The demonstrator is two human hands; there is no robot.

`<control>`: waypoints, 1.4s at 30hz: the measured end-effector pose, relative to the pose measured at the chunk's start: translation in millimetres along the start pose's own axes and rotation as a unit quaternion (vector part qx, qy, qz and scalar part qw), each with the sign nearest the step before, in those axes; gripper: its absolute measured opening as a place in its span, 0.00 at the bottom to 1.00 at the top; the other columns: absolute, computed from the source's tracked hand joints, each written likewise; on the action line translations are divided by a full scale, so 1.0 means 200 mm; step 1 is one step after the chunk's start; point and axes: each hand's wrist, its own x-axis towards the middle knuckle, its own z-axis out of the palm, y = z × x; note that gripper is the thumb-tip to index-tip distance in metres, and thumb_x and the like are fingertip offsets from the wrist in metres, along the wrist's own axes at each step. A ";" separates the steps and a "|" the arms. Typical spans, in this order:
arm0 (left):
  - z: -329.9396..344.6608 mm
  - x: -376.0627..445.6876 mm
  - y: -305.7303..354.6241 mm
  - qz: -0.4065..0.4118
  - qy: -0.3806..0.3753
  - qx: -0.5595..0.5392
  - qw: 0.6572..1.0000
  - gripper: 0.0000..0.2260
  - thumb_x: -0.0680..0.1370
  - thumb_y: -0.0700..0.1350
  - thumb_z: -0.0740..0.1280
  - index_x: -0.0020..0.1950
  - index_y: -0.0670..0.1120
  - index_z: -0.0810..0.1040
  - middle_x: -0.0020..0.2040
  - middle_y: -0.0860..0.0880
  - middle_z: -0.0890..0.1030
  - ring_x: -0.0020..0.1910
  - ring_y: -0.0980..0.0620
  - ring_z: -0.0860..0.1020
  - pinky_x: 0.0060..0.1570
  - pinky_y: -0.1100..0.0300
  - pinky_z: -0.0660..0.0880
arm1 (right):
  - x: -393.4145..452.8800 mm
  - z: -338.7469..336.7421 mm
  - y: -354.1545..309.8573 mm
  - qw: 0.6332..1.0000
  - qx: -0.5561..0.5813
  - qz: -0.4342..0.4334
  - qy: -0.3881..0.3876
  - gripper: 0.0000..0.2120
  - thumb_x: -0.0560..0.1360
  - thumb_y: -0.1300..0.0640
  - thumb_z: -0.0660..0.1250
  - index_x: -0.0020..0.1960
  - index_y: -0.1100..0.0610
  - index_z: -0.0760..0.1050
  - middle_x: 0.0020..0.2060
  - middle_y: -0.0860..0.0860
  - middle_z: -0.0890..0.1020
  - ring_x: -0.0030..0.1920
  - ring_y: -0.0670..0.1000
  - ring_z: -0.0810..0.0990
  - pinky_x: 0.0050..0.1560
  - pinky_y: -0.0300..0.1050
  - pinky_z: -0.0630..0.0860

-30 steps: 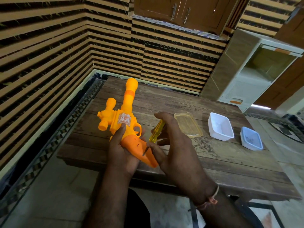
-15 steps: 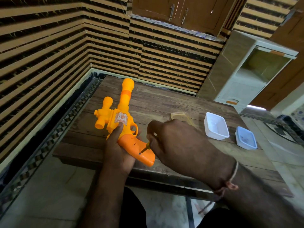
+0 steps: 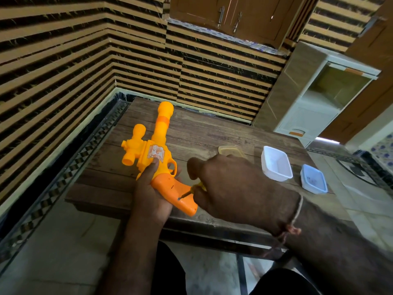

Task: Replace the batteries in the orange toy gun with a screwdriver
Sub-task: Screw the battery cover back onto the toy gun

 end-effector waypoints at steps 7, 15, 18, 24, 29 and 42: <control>-0.01 0.02 -0.02 -0.014 -0.005 -0.004 1.000 0.31 0.72 0.52 0.72 0.72 0.43 0.71 0.55 0.43 0.79 0.56 0.40 0.78 0.61 0.39 0.73 | 0.04 -0.02 0.04 0.999 -0.019 0.013 -0.032 0.11 0.79 0.45 0.59 0.48 0.52 0.72 0.39 0.50 0.71 0.44 0.55 0.78 0.39 0.44 0.71; -0.02 0.03 -0.02 -0.004 -0.012 0.003 1.000 0.31 0.73 0.52 0.71 0.75 0.46 0.69 0.64 0.41 0.79 0.62 0.37 0.78 0.64 0.36 0.70 | 0.04 -0.02 0.04 0.999 0.018 -0.012 -0.048 0.09 0.75 0.51 0.65 0.55 0.49 0.70 0.41 0.48 0.76 0.43 0.54 0.79 0.39 0.46 0.76; -0.01 0.02 -0.02 -0.009 -0.017 -0.005 1.000 0.31 0.73 0.52 0.70 0.75 0.45 0.68 0.53 0.44 0.79 0.52 0.42 0.79 0.58 0.43 0.73 | 0.05 -0.02 0.05 0.999 -0.026 -0.009 -0.022 0.10 0.79 0.45 0.60 0.47 0.50 0.72 0.40 0.49 0.73 0.42 0.53 0.77 0.38 0.44 0.70; 0.03 -0.01 0.02 0.008 -0.021 -0.013 1.000 0.37 0.70 0.53 0.73 0.75 0.41 0.67 0.59 0.41 0.76 0.63 0.38 0.74 0.68 0.38 0.67 | 0.02 0.00 0.03 1.000 -0.010 -0.028 0.007 0.15 0.76 0.47 0.64 0.60 0.49 0.70 0.46 0.50 0.80 0.45 0.56 0.80 0.34 0.43 0.67; 0.10 -0.09 0.03 0.048 -0.019 0.018 0.999 0.32 0.69 0.44 0.71 0.74 0.46 0.70 0.65 0.42 0.77 0.58 0.44 0.80 0.68 0.40 0.68 | -0.03 -0.03 0.04 1.000 0.004 0.003 0.001 0.09 0.76 0.50 0.65 0.52 0.53 0.73 0.44 0.53 0.80 0.45 0.57 0.79 0.38 0.46 0.75; 0.18 -0.38 -0.06 -0.015 -0.032 0.005 0.999 0.44 0.62 0.49 0.79 0.76 0.51 0.66 0.70 0.41 0.74 0.67 0.39 0.75 0.56 0.38 0.74 | -0.28 0.00 -0.01 0.999 0.024 0.048 -0.003 0.11 0.74 0.52 0.67 0.55 0.53 0.72 0.46 0.52 0.80 0.45 0.55 0.80 0.38 0.46 0.74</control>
